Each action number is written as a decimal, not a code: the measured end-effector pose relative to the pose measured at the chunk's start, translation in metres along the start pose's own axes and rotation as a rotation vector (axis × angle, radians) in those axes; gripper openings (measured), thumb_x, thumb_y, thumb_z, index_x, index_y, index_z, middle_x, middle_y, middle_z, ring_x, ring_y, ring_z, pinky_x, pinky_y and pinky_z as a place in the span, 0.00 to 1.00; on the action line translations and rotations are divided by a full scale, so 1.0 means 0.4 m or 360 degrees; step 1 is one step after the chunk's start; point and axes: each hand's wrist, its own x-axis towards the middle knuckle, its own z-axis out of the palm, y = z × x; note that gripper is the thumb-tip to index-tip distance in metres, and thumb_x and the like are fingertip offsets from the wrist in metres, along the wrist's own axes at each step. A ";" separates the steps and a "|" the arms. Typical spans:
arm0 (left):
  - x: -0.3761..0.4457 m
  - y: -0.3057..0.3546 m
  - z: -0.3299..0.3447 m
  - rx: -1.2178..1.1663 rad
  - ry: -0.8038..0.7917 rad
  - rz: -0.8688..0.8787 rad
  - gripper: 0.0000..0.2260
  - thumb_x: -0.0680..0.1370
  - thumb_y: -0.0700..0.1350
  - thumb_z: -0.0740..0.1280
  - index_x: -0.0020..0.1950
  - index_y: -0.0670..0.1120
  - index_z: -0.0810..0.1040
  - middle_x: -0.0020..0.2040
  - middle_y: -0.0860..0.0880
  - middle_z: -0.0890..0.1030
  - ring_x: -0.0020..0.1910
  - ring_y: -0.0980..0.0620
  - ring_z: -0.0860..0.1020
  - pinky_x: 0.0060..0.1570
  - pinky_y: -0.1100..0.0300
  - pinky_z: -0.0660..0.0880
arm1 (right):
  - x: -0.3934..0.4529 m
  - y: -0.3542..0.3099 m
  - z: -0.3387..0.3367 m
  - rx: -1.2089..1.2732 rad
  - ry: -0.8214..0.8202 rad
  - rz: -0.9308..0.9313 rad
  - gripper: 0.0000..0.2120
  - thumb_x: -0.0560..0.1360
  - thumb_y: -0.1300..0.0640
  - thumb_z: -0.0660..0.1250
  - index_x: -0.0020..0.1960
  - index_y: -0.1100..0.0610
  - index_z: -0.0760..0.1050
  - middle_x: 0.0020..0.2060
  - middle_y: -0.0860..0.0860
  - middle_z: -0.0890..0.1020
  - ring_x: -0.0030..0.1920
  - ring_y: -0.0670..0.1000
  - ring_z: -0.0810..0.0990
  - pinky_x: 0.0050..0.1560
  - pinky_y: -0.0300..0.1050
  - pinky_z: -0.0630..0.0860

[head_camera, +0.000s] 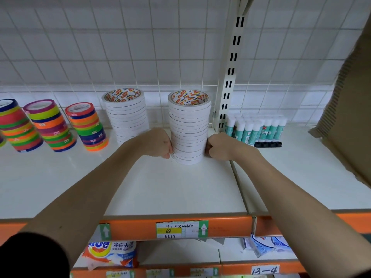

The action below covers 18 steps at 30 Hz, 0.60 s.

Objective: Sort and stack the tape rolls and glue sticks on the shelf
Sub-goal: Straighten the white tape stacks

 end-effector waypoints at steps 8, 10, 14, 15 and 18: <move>0.015 0.001 0.014 0.0092 -0.0083 -0.0023 0.12 0.75 0.39 0.66 0.57 0.39 0.79 0.50 0.47 0.81 0.51 0.49 0.78 0.50 0.60 0.73 | 0.013 -0.006 -0.002 -0.0078 0.0026 0.0030 0.07 0.75 0.64 0.56 0.39 0.61 0.68 0.40 0.54 0.71 0.41 0.54 0.71 0.30 0.38 0.63; 0.021 -0.001 0.014 0.0036 -0.0096 -0.0040 0.11 0.74 0.39 0.66 0.55 0.40 0.80 0.44 0.48 0.81 0.45 0.51 0.79 0.47 0.60 0.76 | 0.018 -0.007 0.000 -0.0097 0.0035 0.0021 0.09 0.75 0.64 0.56 0.35 0.60 0.66 0.37 0.53 0.70 0.41 0.55 0.71 0.29 0.38 0.63; 0.031 -0.006 0.018 0.0110 -0.0056 -0.0057 0.10 0.69 0.37 0.68 0.48 0.42 0.82 0.50 0.47 0.82 0.53 0.47 0.78 0.57 0.51 0.75 | 0.022 -0.008 0.004 -0.0089 0.0046 0.0023 0.12 0.74 0.65 0.56 0.33 0.57 0.62 0.33 0.51 0.68 0.40 0.54 0.70 0.29 0.38 0.63; 0.034 -0.009 0.021 0.0105 -0.0050 -0.0053 0.10 0.69 0.37 0.68 0.48 0.42 0.82 0.50 0.47 0.82 0.53 0.47 0.78 0.57 0.50 0.74 | 0.021 -0.007 0.004 -0.0079 0.0042 0.0022 0.12 0.74 0.65 0.56 0.33 0.58 0.63 0.34 0.51 0.69 0.40 0.54 0.70 0.30 0.38 0.63; 0.033 -0.014 0.024 0.0117 -0.0060 -0.0038 0.10 0.70 0.38 0.68 0.50 0.43 0.82 0.51 0.48 0.82 0.54 0.48 0.76 0.58 0.51 0.73 | 0.019 0.002 0.005 -0.0014 0.0033 -0.0004 0.07 0.75 0.65 0.56 0.40 0.62 0.70 0.41 0.55 0.74 0.42 0.54 0.72 0.34 0.40 0.67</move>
